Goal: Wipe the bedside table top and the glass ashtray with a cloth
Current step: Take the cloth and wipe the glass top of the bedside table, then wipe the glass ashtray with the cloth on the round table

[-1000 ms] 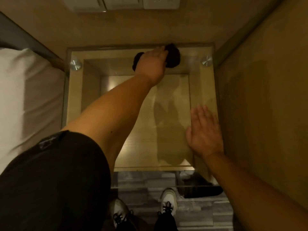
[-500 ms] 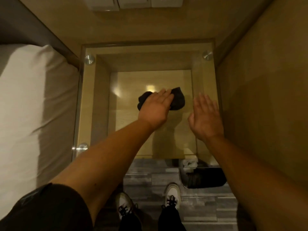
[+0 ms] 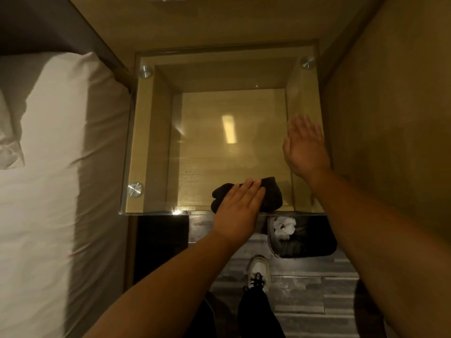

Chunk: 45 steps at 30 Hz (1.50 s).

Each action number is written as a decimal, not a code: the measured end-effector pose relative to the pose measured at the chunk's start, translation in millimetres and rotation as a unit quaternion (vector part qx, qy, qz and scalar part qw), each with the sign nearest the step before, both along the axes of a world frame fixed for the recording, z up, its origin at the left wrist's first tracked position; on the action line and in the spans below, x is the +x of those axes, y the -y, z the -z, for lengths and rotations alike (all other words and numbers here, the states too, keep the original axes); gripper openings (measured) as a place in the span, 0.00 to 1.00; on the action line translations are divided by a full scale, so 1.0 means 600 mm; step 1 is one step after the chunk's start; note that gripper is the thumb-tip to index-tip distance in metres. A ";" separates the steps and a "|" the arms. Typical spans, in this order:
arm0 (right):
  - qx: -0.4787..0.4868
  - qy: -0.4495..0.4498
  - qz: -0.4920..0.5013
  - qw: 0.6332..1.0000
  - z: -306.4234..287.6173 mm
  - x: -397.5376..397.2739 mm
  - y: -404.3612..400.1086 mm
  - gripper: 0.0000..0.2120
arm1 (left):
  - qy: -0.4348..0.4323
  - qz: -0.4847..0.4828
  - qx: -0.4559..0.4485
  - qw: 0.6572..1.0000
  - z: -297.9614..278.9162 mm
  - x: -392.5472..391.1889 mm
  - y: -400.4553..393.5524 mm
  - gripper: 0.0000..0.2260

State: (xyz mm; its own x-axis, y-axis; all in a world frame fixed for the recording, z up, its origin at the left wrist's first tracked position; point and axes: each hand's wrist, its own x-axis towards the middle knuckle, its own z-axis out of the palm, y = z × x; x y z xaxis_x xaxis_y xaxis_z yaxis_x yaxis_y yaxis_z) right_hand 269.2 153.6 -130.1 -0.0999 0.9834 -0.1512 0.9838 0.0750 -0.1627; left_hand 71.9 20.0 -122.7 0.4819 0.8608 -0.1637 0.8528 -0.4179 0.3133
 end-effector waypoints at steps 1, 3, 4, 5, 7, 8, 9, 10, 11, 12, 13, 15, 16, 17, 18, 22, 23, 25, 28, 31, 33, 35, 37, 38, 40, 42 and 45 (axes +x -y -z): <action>-0.002 -0.005 -0.001 1.000 0.000 0.001 0.000 0.27 | -0.002 0.003 -0.004 1.000 0.000 0.001 0.011 0.29; -0.005 -0.018 -0.002 1.000 -0.001 0.003 0.000 0.27 | -0.006 0.006 -0.007 1.000 0.001 0.001 0.024 0.29; -0.009 -0.028 -0.002 1.000 -0.003 0.004 0.001 0.28 | -0.009 0.007 -0.006 1.000 0.001 0.001 0.027 0.29; -0.013 -0.043 0.000 0.999 -0.006 0.005 -0.001 0.28 | -0.012 0.008 -0.005 1.000 0.000 0.001 0.027 0.29; -0.025 -0.086 0.010 0.996 -0.015 0.008 -0.001 0.26 | -0.019 0.008 -0.010 1.000 -0.004 0.002 0.025 0.29; -0.032 -0.111 0.018 0.993 -0.022 0.010 0.002 0.25 | -0.023 0.007 -0.014 1.000 -0.006 0.003 0.025 0.29; -0.041 -0.131 0.025 0.990 -0.029 0.013 0.009 0.24 | -0.028 0.007 -0.017 0.999 -0.007 0.003 0.026 0.28; -0.049 -0.142 0.028 0.988 -0.036 0.016 0.020 0.24 | -0.032 0.009 -0.021 0.999 -0.009 0.002 0.026 0.28; -0.057 -0.145 0.025 0.987 -0.040 0.018 0.034 0.23 | -0.035 0.014 -0.023 0.999 -0.010 0.001 0.027 0.28; -0.066 -0.143 0.019 0.987 -0.043 0.021 0.050 0.23 | -0.040 0.019 -0.022 0.999 -0.012 0.000 0.029 0.28; -0.076 -0.141 0.013 0.987 -0.045 0.023 0.065 0.23 | -0.045 0.027 -0.025 0.998 -0.015 -0.001 0.031 0.28; -0.096 -0.145 0.011 0.985 -0.046 0.024 0.094 0.23 | -0.056 0.044 -0.042 0.997 -0.024 -0.005 0.038 0.28; -0.102 -0.153 0.016 0.983 -0.048 0.023 0.105 0.22 | -0.059 0.050 -0.048 0.996 -0.028 -0.007 0.042 0.27; -0.109 -0.162 0.023 0.980 -0.051 0.020 0.114 0.22 | -0.059 0.055 -0.056 0.995 -0.034 -0.009 0.044 0.27; -0.118 -0.170 0.028 0.978 -0.057 0.017 0.122 0.22 | -0.059 0.061 -0.066 0.994 -0.041 -0.011 0.044 0.26; -0.153 -0.222 0.021 0.963 -0.094 0.005 0.165 0.25 | -0.065 0.095 -0.107 0.988 -0.069 -0.028 0.040 0.24; -0.158 -0.230 0.009 0.960 -0.107 0.002 0.179 0.26 | -0.062 0.103 -0.114 0.986 -0.079 -0.032 0.036 0.24; -0.165 -0.228 -0.023 0.959 -0.133 -0.004 0.213 0.30 | -0.050 0.125 -0.120 0.984 -0.098 -0.036 0.026 0.23; -0.191 -0.218 -0.056 0.955 -0.167 -0.015 0.267 0.36 | -0.032 0.144 -0.148 0.978 -0.137 -0.032 0.011 0.21; -0.194 -0.222 -0.053 0.954 -0.198 -0.026 0.315 0.35 | -0.012 0.178 -0.177 0.968 -0.175 -0.022 0.007 0.21; -0.173 -0.240 -0.026 0.955 -0.218 -0.033 0.342 0.28 | -0.013 0.204 -0.179 0.963 -0.199 -0.016 0.011 0.19; -0.152 -0.248 0.021 0.956 -0.241 -0.036 0.371 0.20 | -0.022 0.232 -0.172 0.957 -0.225 -0.008 0.020 0.15; -0.134 -0.243 0.064 0.959 -0.264 -0.030 0.404 0.14 | -0.018 0.253 -0.167 0.953 -0.251 0.004 0.036 0.14; -0.122 -0.245 0.080 0.959 -0.277 -0.024 0.423 0.13 | -0.011 0.264 -0.162 0.951 -0.263 0.010 0.047 0.14; -0.103 -0.253 0.102 0.957 -0.303 -0.005 0.466 0.11 | -0.001 0.290 -0.155 0.945 -0.282 0.026 0.073 0.15; -0.097 -0.241 0.128 0.957 -0.329 0.019 0.519 0.11 | -0.002 0.320 -0.159 0.934 -0.300 0.050 0.102 0.14; -0.082 -0.240 0.204 0.946 -0.363 0.071 0.618 0.12 | -0.010 0.370 -0.144 0.918 -0.326 0.114 0.151 0.12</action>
State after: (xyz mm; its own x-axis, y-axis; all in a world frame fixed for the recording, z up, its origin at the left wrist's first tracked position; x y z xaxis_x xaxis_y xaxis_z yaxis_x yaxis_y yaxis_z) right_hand 312.0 -217.0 87.9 0.1862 0.9223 -0.3386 0.7351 -0.3594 -0.5748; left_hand 140.5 -70.8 72.8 0.9115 0.2194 -0.3480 0.3760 -0.7874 0.4884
